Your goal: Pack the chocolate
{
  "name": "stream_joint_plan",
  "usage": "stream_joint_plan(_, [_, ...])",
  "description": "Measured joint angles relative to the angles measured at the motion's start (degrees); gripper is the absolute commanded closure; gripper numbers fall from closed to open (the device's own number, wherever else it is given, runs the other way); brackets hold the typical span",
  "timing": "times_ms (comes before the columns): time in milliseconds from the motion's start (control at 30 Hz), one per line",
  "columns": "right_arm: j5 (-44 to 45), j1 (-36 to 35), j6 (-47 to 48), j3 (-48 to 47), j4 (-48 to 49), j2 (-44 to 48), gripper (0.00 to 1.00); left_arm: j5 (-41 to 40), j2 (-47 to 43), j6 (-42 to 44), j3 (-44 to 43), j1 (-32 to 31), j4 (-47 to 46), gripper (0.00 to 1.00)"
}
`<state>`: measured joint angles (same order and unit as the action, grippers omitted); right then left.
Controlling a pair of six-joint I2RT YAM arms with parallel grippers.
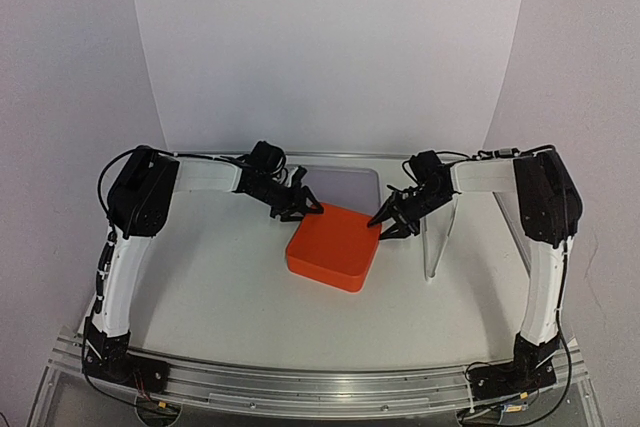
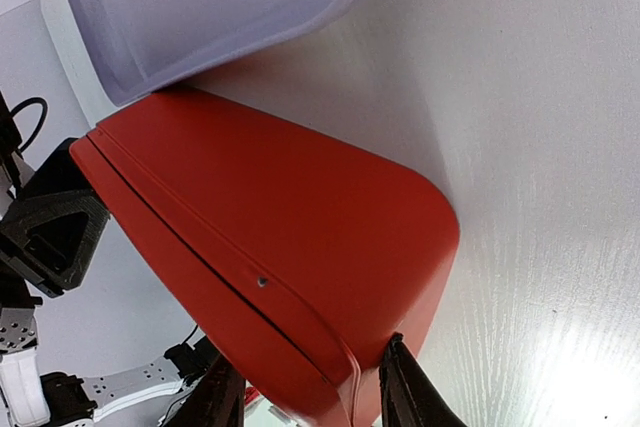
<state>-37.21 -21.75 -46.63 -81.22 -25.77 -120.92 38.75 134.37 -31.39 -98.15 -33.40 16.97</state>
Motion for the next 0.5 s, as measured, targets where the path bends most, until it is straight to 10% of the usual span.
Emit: stream_joint_plan(500, [1.15,-0.46,-6.05,1.89,1.61,0.93,0.64,1.02,0.15,-0.73,-0.02,0.39,0.99,0.94])
